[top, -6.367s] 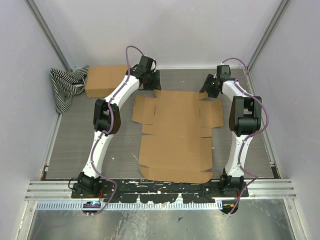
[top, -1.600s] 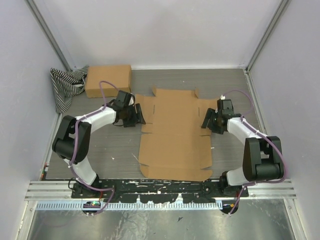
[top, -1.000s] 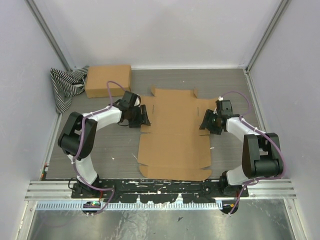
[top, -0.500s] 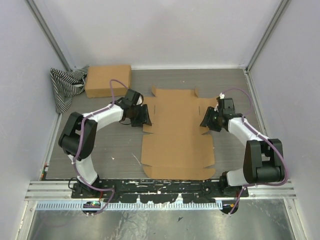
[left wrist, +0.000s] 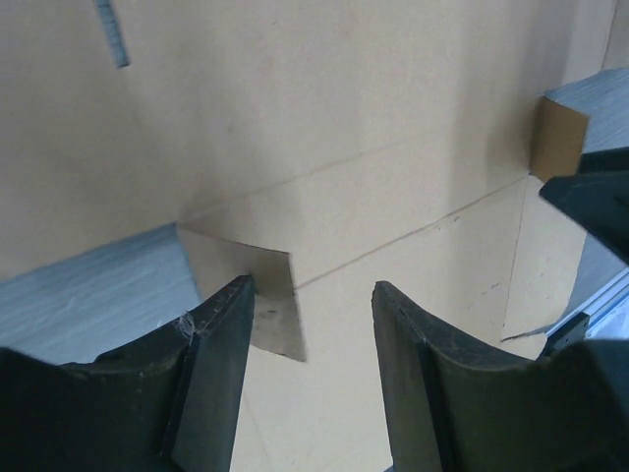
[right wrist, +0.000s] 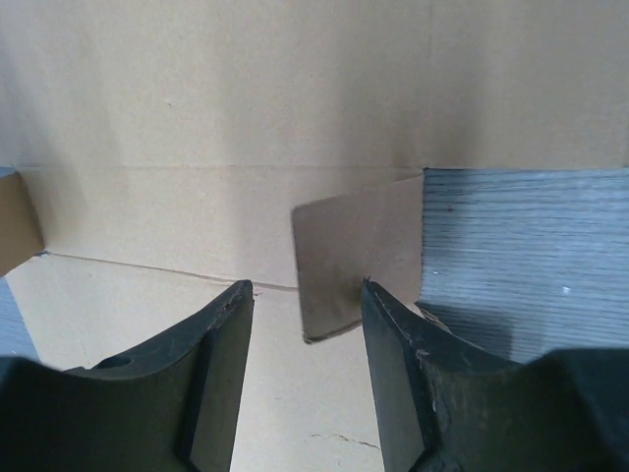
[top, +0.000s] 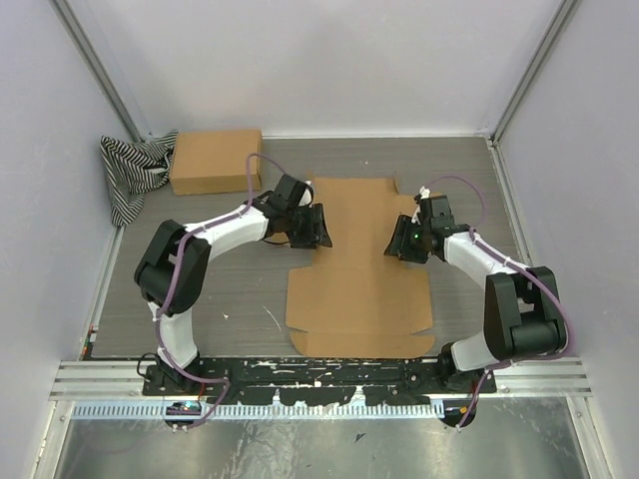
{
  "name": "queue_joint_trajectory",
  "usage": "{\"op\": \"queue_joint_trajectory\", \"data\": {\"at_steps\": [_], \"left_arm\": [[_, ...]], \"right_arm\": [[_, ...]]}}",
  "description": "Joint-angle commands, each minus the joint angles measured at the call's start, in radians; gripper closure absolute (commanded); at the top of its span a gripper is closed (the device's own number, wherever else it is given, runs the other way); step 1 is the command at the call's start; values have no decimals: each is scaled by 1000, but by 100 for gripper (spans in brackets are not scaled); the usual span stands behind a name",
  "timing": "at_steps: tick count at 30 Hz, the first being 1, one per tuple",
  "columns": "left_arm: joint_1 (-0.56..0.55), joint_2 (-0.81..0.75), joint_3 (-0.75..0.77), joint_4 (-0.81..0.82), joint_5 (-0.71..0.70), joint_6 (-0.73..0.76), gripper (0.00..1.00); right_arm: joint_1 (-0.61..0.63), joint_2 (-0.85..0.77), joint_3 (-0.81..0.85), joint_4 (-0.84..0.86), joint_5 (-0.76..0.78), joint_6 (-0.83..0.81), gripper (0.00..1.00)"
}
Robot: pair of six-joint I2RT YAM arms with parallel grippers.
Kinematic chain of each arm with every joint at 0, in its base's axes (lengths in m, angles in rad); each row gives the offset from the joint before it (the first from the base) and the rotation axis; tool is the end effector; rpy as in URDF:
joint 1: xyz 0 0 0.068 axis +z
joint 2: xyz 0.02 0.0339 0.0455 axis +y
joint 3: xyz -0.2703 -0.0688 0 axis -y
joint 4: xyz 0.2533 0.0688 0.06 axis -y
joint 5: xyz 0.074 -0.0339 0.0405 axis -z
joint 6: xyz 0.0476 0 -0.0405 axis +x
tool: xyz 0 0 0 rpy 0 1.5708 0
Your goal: Fold the paper box
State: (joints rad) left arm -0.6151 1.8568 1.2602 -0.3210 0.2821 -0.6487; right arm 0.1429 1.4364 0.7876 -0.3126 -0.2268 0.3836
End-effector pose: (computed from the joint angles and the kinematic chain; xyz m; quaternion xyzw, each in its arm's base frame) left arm 0.3291 -0.2487 0.1851 0.0293 0.9384 -0.2951 0.1777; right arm 0.2863 0.0520 0.1774 0.0801 0.9450 0.1818 0.2597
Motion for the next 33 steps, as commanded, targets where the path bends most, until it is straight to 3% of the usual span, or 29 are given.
{"op": "queue_joint_trajectory", "data": {"at_steps": [1,12,18,26,33], "left_arm": [[-11,108,48,43,42,-29,42],[-17,207,66,56,45,-49,43],[-15,146,89,-31,-24,-1,41],[67,43,352,-294,-217,131,31],[180,192,693,-448,-297,170,32]], "right_arm": [[32,43,28,45,11,17,47],[76,156,38,77,33,36,47],[79,138,97,18,67,26,46],[61,62,412,-214,239,-47,39],[-37,74,561,-286,280,-62,38]]}}
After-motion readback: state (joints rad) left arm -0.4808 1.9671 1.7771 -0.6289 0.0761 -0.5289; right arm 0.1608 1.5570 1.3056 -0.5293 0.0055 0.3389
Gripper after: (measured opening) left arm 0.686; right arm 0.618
